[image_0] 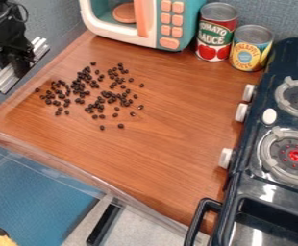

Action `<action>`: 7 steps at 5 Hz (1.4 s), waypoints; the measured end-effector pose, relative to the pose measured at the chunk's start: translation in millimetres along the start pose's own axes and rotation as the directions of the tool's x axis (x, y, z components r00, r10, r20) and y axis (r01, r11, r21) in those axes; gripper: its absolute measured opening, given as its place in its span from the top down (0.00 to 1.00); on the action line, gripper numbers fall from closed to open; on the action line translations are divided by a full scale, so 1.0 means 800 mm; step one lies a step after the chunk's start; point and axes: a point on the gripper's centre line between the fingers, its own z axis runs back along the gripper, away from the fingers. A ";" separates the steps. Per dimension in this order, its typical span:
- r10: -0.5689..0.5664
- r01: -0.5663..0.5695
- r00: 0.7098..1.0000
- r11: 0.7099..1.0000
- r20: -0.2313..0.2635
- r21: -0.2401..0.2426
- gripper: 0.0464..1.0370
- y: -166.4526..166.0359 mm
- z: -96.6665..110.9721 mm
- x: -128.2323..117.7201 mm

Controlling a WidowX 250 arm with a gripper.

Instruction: Sweep into pile

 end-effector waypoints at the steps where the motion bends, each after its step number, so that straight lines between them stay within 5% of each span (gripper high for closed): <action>1: 0.014 -0.014 1.000 1.000 -0.015 0.003 0.67 -0.003 -0.007 -0.006; 7: -0.004 0.006 0.999 0.999 -0.050 0.037 0.67 -0.018 -0.035 -0.018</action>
